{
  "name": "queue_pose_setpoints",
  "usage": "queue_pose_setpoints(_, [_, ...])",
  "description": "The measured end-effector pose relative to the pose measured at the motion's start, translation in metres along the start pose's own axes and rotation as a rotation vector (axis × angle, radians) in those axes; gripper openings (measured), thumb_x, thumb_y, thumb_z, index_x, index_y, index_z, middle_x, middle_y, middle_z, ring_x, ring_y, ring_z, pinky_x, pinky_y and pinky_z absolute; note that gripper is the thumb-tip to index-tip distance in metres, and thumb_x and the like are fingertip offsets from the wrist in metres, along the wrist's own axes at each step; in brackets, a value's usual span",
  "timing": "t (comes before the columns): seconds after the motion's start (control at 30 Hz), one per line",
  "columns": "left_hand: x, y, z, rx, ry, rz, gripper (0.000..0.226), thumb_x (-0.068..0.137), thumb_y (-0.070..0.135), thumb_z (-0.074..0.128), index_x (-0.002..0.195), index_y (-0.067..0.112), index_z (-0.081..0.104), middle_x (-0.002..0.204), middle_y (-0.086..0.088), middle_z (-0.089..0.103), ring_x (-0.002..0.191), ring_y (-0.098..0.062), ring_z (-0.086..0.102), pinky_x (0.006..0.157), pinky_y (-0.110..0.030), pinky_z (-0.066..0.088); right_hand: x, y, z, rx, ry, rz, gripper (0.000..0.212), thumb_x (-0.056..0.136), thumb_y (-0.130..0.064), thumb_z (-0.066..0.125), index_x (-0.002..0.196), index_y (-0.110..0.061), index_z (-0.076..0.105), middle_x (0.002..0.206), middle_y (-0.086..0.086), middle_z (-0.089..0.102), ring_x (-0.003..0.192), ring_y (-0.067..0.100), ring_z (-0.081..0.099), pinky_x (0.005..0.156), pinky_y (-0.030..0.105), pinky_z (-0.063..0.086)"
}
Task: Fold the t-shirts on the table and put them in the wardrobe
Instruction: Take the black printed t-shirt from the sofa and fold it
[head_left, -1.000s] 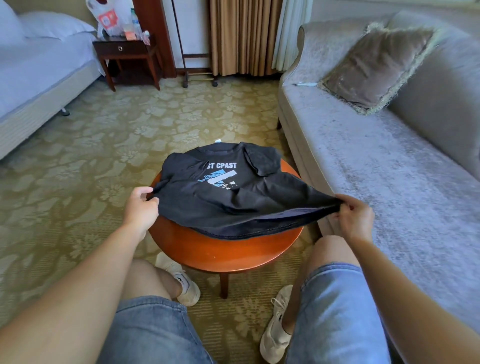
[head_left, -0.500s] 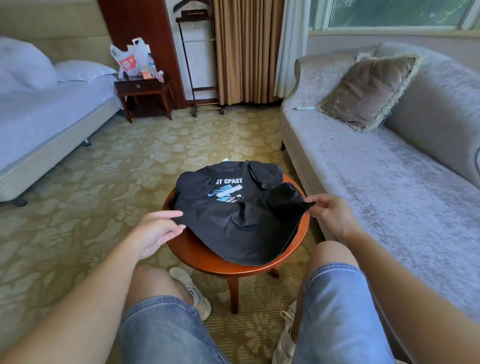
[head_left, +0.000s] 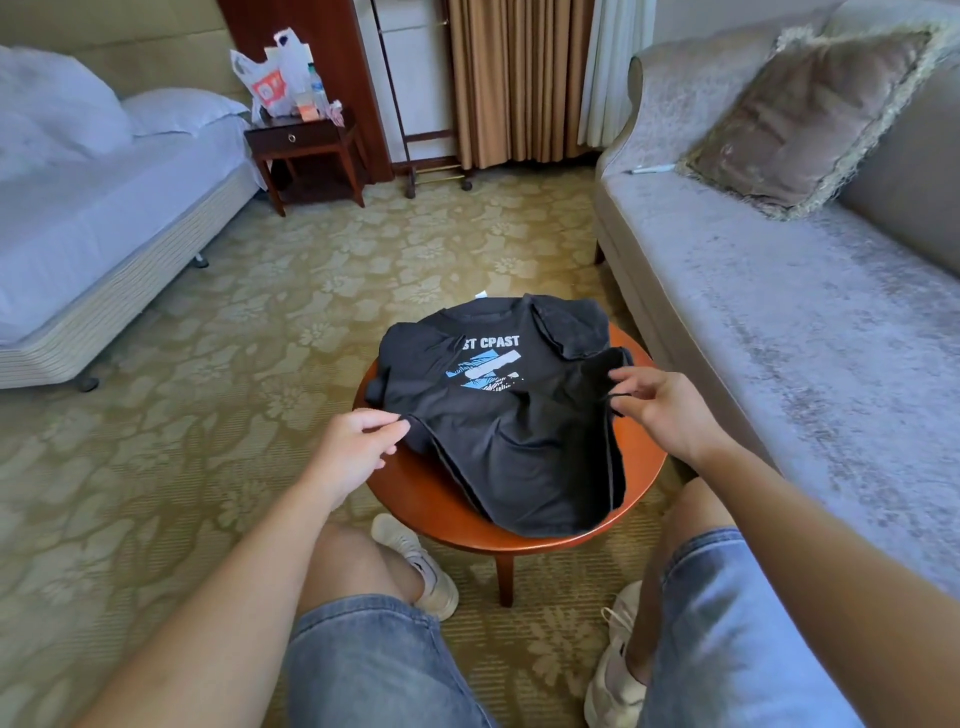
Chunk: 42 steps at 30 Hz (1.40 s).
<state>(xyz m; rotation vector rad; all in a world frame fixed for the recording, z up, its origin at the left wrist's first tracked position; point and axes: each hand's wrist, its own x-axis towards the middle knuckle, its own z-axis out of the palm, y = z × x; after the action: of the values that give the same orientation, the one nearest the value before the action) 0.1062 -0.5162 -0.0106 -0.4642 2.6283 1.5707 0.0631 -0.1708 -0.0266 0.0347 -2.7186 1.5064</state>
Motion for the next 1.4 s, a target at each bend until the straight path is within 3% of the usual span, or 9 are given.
queue_pose_setpoints(0.07, [0.005,-0.001,-0.001,0.019,-0.015,-0.011,0.024,0.095,0.018,0.060,0.118,0.011,0.066,0.088,-0.004,0.069,0.073,-0.012,0.062,0.059,-0.023,0.043,0.002,0.002,0.001,0.029,-0.004,0.019,0.009,0.089,-0.006,0.066,0.092,-0.009,0.074,0.094,0.004,0.072,0.080,0.016,0.066,0.084,0.032,0.053])
queue_pose_setpoints(0.13, [0.009,0.000,-0.002,0.022,-0.009,-0.022,0.023,0.097,0.018,0.058,0.117,0.009,0.065,0.076,-0.006,0.068,0.067,-0.013,0.060,0.057,-0.025,0.041,0.002,0.000,0.001,0.068,0.037,0.025,0.010,0.091,-0.006,0.062,0.091,-0.010,0.072,0.082,0.004,0.070,0.065,0.014,0.062,0.070,0.028,0.051])
queue_pose_setpoints(0.33, [0.010,0.004,-0.007,0.051,0.082,0.016,0.017,0.100,0.015,0.051,0.114,0.012,0.060,0.073,-0.007,0.064,0.067,-0.015,0.059,0.062,-0.025,0.045,-0.001,-0.006,-0.005,0.289,0.068,0.114,0.004,0.100,-0.004,0.047,0.102,-0.002,0.050,0.096,0.010,0.066,0.054,0.015,0.068,0.053,0.023,0.055])
queue_pose_setpoints(0.53, [-0.004,0.000,-0.019,-0.156,0.072,-0.011,0.035,0.095,0.001,0.058,0.130,0.003,0.055,0.118,-0.016,0.060,0.081,-0.019,0.071,0.069,-0.021,0.054,-0.015,-0.011,-0.031,0.411,0.185,0.103,0.009,0.091,-0.001,0.062,0.084,-0.005,0.065,0.084,0.019,0.070,0.066,0.019,0.071,0.064,0.025,0.058])
queue_pose_setpoints(0.73, [-0.031,0.013,-0.029,-0.090,0.132,0.057,0.028,0.094,0.008,0.061,0.121,0.000,0.062,0.085,-0.008,0.065,0.066,-0.017,0.061,0.058,-0.022,0.050,-0.039,-0.026,-0.057,0.351,0.215,0.029,0.013,0.095,0.001,0.055,0.093,0.003,0.068,0.078,0.015,0.068,0.059,0.007,0.065,0.063,0.020,0.057])
queue_pose_setpoints(0.83, [-0.050,0.019,-0.036,0.006,0.148,0.125,0.023,0.095,0.008,0.059,0.117,0.003,0.065,0.097,-0.008,0.064,0.073,-0.015,0.057,0.065,-0.023,0.044,-0.056,-0.036,-0.068,0.289,0.265,-0.009,0.016,0.095,-0.005,0.056,0.088,-0.007,0.071,0.074,0.003,0.067,0.061,0.003,0.061,0.063,0.016,0.046])
queue_pose_setpoints(1.1, [-0.084,0.019,-0.054,0.036,0.216,0.148,0.021,0.094,0.012,0.062,0.111,0.002,0.068,0.110,-0.015,0.069,0.105,-0.029,0.063,0.093,-0.038,0.047,-0.090,-0.043,-0.098,0.178,0.221,-0.039,0.020,0.095,-0.008,0.058,0.080,-0.015,0.070,0.085,0.016,0.068,0.085,0.036,0.064,0.087,0.054,0.054])
queue_pose_setpoints(1.27, [-0.093,0.007,-0.056,0.104,0.241,0.113,0.021,0.094,0.013,0.061,0.110,0.003,0.069,0.111,-0.013,0.069,0.100,-0.025,0.060,0.084,-0.030,0.043,-0.097,-0.031,-0.105,0.067,0.218,0.014,0.016,0.098,-0.010,0.054,0.089,-0.007,0.067,0.091,0.017,0.065,0.075,0.026,0.058,0.073,0.041,0.053])
queue_pose_setpoints(1.4, [-0.081,-0.002,-0.057,0.149,0.265,0.058,0.022,0.095,0.014,0.060,0.112,0.004,0.069,0.112,-0.009,0.066,0.110,-0.028,0.058,0.086,-0.029,0.039,-0.084,-0.013,-0.107,-0.035,0.226,0.078,0.016,0.098,-0.011,0.054,0.094,-0.007,0.069,0.102,0.015,0.067,0.094,0.029,0.057,0.089,0.042,0.049])
